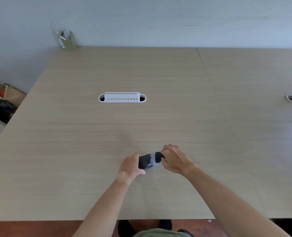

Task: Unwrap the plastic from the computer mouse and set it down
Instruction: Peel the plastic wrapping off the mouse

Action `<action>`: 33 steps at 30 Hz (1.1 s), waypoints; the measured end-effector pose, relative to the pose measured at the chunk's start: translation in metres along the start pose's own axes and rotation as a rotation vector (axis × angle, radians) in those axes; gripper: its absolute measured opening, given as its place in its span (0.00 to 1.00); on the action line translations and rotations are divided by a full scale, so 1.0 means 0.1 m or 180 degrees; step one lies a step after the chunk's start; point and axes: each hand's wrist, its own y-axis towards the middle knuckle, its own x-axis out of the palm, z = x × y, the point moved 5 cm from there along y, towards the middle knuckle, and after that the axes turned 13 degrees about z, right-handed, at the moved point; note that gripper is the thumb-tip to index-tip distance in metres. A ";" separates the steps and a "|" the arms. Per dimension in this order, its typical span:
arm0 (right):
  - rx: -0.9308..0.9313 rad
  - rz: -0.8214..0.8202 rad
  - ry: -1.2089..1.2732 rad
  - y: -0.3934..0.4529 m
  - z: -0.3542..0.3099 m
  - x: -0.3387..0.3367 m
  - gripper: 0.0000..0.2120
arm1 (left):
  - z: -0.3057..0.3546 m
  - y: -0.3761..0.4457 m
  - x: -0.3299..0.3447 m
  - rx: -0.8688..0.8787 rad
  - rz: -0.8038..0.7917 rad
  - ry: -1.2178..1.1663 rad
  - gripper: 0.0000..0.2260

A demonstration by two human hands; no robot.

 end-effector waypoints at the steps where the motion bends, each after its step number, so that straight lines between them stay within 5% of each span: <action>1: -0.0030 0.0007 0.0142 0.03 -0.08 -0.01 0.09 | -0.01 0.00 0.00 -0.0011 0.0009 -0.0043 0.26; 6: -0.0289 -0.0263 0.0278 0.16 -0.45 0.09 0.09 | -0.04 0.02 0.01 -0.0042 -0.0006 -0.0187 0.26; 13: 0.0272 -0.0409 -0.0056 0.06 0.21 0.09 0.08 | -0.04 0.05 0.00 -0.0040 -0.0075 -0.0150 0.26; 22: 0.0532 -0.0446 0.0822 0.24 -0.15 0.16 0.08 | 0.02 0.10 -0.06 -0.0026 -0.0188 0.0051 0.22; 33: 0.0604 -0.0520 0.0298 0.09 0.15 0.10 0.06 | 0.03 0.18 -0.03 0.0105 -0.0268 0.0262 0.25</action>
